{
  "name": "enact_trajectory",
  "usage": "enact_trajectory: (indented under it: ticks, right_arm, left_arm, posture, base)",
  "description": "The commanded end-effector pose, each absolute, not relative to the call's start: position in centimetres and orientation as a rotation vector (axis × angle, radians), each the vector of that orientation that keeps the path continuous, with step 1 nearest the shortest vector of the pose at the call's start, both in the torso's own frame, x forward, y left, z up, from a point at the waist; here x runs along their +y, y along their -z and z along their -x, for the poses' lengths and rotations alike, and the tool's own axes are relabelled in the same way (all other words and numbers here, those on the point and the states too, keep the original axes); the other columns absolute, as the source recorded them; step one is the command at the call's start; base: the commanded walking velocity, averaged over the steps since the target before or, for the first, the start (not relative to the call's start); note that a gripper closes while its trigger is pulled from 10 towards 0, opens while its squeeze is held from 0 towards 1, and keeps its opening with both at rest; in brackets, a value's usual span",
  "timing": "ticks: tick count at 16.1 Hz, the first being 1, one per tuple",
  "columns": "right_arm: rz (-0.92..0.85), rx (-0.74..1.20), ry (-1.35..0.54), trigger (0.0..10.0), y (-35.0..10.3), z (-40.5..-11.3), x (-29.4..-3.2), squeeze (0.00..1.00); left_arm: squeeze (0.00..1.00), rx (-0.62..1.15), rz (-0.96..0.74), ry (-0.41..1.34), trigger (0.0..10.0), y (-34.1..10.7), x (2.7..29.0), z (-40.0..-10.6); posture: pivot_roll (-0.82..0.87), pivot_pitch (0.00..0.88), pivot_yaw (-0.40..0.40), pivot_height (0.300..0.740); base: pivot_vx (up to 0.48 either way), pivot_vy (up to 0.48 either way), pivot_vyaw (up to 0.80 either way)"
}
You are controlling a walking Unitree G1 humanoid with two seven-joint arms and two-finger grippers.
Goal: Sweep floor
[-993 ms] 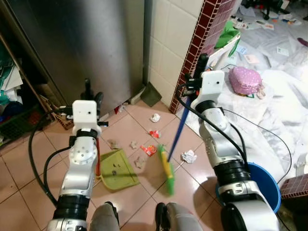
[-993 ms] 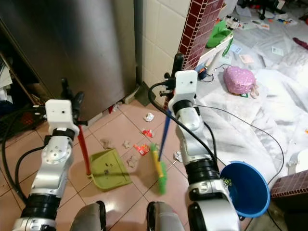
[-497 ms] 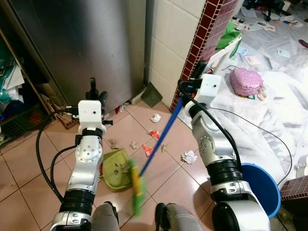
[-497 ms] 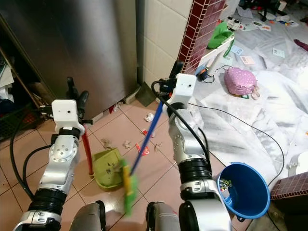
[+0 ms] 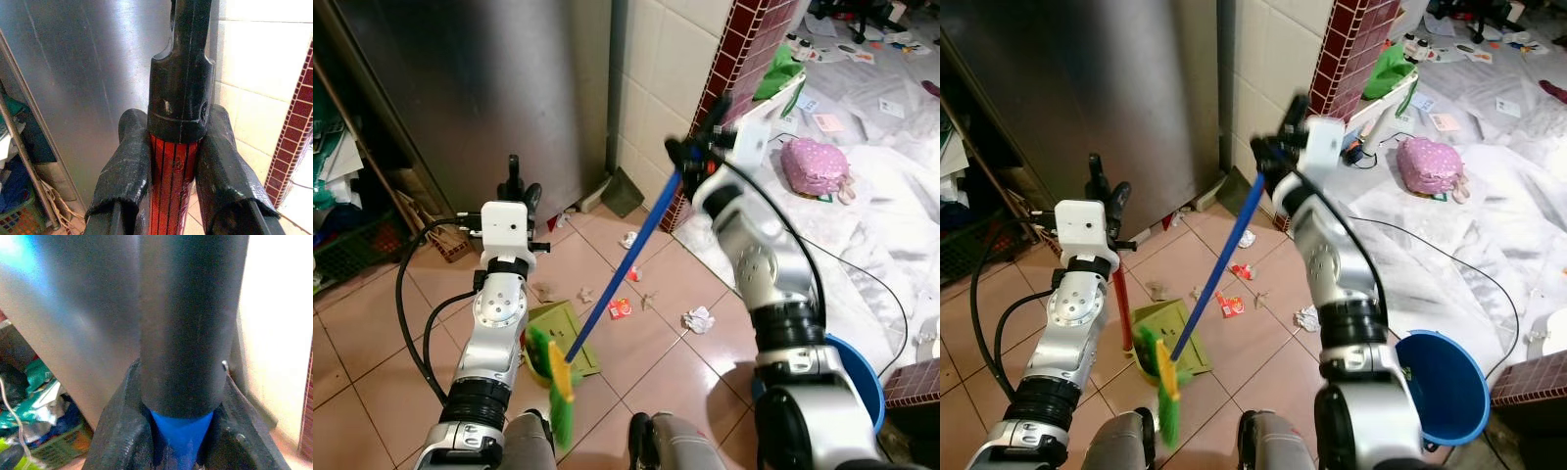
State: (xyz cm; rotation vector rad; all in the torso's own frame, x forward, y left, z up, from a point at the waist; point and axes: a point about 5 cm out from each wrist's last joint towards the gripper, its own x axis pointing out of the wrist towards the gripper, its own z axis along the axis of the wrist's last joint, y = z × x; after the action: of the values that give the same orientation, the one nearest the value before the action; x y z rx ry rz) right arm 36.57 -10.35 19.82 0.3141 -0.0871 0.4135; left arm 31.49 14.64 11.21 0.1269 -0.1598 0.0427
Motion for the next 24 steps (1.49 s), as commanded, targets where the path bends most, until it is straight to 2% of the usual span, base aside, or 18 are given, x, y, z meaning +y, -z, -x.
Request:
enact_trajectory:
  ticks: [1, 3, 9, 13, 15, 24]
  right_arm:
    - [-0.16, -0.278, -0.405, 10.0, -23.5, -36.6, -11.0, 0.0]
    - [-0.008, -0.408, -0.342, 10.0, -25.9, -36.6, -12.0, 0.0]
    - [0.124, -0.484, -0.243, 10.0, -26.2, -36.7, -13.4, 0.0]
    - [0.154, -0.48, -0.213, 10.0, -25.1, -36.4, -13.6, 0.0]
    - [0.222, -0.486, -0.213, 10.0, -24.2, -36.0, -13.4, 0.0]
    - [0.261, -0.449, -0.181, 10.0, -22.7, -36.1, -13.8, 0.0]
  left_arm:
    - [0.0, -0.166, -0.098, -0.013, 10.0, -11.2, 13.8, -31.6]
    - [0.0, -0.155, -0.093, 0.016, 10.0, -11.1, 13.5, -31.7]
    - [0.0, -0.097, -0.062, 0.174, 10.0, -10.6, 11.8, -31.5]
    - [0.0, -0.089, -0.083, 0.242, 10.0, -10.9, 11.2, -31.3]
    - [0.0, -0.097, -0.086, 0.268, 10.0, -11.1, 10.6, -31.1]
    - [0.0, -0.106, -0.077, 0.327, 10.0, -12.0, 9.8, -30.7]
  posture:
    - [-0.06, 0.155, -0.101, 0.74]
    - [-0.06, 0.154, -0.099, 0.74]
    - [-0.04, 0.16, -0.087, 0.74]
    - [-0.01, 0.171, -0.079, 0.74]
    - [-0.01, 0.169, -0.083, 0.74]
    - [0.0, 0.164, -0.08, 0.74]
  base:
    - [0.0, 0.0, 0.0]
    - [0.0, 0.0, 0.0]
    - [0.0, 0.0, 0.0]
    - [0.0, 0.0, 0.0]
    - [0.0, 0.0, 0.0]
    - [0.0, 0.0, 0.0]
